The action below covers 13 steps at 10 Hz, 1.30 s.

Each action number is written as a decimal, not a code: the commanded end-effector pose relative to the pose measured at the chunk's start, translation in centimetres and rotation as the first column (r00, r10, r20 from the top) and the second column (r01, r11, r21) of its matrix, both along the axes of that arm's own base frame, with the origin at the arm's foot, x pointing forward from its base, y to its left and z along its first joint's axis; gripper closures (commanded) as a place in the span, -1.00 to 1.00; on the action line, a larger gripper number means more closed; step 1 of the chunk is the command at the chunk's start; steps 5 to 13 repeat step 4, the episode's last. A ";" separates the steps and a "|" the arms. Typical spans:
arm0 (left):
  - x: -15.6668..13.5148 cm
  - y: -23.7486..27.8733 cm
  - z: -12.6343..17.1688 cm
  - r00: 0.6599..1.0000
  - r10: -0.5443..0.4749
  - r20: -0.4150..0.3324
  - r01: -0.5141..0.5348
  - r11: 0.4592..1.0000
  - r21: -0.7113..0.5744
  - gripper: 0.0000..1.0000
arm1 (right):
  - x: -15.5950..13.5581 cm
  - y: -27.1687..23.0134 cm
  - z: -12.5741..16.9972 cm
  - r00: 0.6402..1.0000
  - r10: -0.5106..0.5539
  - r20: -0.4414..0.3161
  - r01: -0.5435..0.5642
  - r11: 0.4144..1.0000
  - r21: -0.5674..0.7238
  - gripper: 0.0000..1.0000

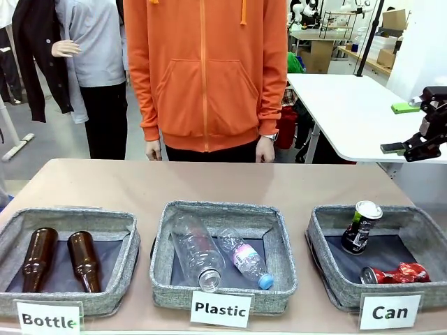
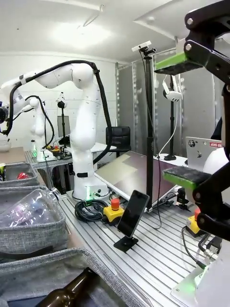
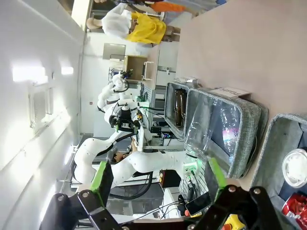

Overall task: Sort the can waste into the basket.
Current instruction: Pick up the can waste from the table and place it in the right Fabric basket.

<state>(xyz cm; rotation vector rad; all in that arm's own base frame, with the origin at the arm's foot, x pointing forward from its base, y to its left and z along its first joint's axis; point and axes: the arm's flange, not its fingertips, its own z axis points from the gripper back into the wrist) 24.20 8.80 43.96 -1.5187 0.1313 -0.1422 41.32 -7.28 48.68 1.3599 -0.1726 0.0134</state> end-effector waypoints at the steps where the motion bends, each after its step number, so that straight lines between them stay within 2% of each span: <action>1: -0.1 0.0 0.3 1.000 -0.006 0.014 0.006 1.000 -0.011 -1.00 | -0.1 -0.1 0.2 1.000 0.006 0.014 -0.006 1.000 0.014 -1.00; 13: -0.1 0.0 0.3 1.000 -0.006 0.014 0.006 1.000 -0.011 -1.00 | -0.1 -0.1 0.2 1.000 0.006 0.014 -0.006 1.000 0.014 -1.00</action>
